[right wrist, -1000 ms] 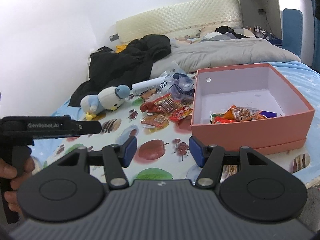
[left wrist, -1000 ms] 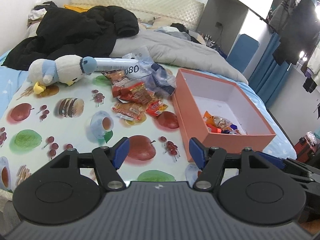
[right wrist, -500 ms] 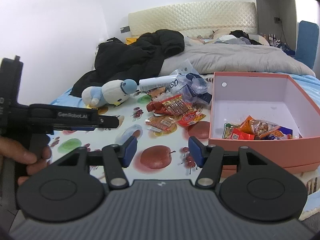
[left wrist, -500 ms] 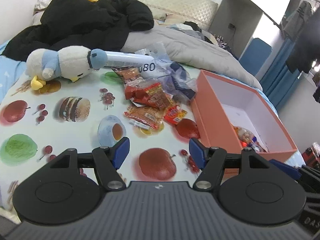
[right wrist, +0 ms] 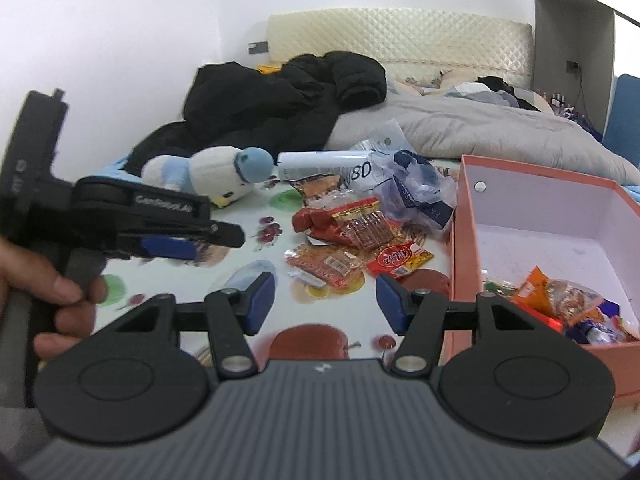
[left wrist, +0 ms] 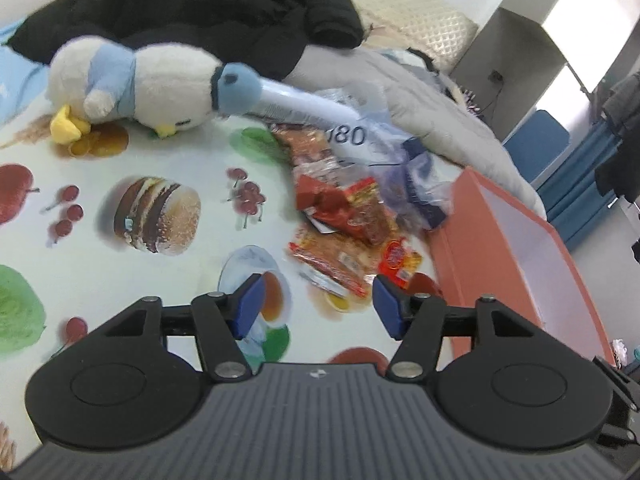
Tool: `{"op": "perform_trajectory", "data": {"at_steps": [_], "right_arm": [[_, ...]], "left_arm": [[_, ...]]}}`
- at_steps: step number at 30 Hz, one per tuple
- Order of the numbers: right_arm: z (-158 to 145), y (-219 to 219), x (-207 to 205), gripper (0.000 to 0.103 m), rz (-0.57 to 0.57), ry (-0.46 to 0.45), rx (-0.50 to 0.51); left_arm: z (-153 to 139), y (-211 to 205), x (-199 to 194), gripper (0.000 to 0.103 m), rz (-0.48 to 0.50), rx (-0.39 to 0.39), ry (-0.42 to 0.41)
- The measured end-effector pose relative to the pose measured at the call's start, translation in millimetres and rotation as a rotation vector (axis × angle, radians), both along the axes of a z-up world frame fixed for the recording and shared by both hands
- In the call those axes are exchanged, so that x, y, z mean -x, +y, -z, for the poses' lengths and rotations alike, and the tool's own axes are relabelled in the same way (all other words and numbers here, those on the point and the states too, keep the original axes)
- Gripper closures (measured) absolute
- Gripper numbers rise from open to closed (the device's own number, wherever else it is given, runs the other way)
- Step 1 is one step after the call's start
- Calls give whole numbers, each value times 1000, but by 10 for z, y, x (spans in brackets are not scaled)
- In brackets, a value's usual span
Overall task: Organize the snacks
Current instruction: 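Withdraw both open tools from the box toward the snack pile, then grasp the clear meat-strip packet with right tool while left grasps the red-topped Jialong packet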
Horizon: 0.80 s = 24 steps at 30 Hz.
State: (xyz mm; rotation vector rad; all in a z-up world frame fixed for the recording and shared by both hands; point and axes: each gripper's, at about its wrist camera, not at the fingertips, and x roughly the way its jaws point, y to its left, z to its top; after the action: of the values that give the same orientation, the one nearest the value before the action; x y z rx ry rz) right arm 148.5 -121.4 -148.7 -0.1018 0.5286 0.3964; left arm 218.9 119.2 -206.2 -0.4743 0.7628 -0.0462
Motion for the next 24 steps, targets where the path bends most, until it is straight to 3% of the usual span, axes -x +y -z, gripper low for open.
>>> {"op": "perform_trajectory", "data": {"at_steps": [5, 12, 24], "right_arm": [[274, 189, -431, 47, 52, -27, 119], [798, 399, -978, 62, 100, -23, 347], [1211, 566, -1246, 67, 99, -75, 586]], "left_arm": [[258, 43, -384, 39, 30, 19, 44], [529, -7, -871, 39, 109, 6, 82], [735, -94, -1171, 39, 160, -33, 100]]}}
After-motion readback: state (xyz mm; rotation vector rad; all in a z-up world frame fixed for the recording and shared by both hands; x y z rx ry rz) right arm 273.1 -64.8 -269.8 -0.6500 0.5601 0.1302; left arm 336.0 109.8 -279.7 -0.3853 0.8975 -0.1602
